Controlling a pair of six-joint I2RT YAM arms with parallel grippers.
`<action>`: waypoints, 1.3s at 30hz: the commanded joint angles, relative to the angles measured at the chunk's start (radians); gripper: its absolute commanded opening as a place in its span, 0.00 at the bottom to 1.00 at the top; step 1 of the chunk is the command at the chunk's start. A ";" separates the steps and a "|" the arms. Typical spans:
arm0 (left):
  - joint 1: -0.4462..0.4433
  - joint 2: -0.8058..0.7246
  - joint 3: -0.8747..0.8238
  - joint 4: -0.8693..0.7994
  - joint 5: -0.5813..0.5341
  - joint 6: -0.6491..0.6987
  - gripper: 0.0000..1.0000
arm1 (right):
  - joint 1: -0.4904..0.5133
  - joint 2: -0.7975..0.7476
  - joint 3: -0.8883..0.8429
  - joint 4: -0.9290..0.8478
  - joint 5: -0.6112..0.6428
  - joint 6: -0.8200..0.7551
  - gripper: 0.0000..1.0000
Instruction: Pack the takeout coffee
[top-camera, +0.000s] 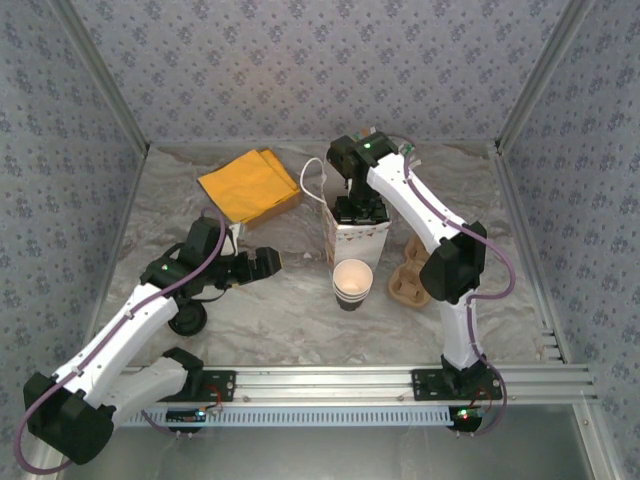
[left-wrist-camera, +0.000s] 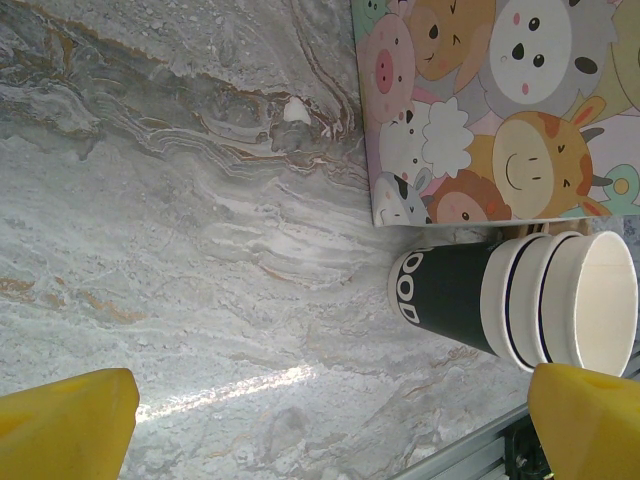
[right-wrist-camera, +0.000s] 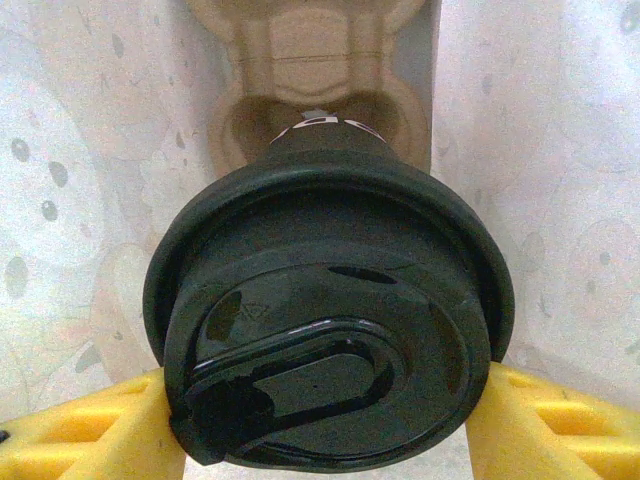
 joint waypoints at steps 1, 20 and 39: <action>-0.005 -0.003 0.015 0.003 -0.002 0.005 1.00 | -0.006 -0.007 -0.006 -0.011 0.001 -0.001 0.67; -0.005 0.003 0.016 0.007 0.000 0.005 1.00 | -0.006 -0.003 -0.011 -0.009 0.000 -0.002 0.67; -0.005 0.005 0.015 0.002 -0.003 0.006 1.00 | -0.012 0.018 -0.047 0.041 -0.008 -0.011 0.67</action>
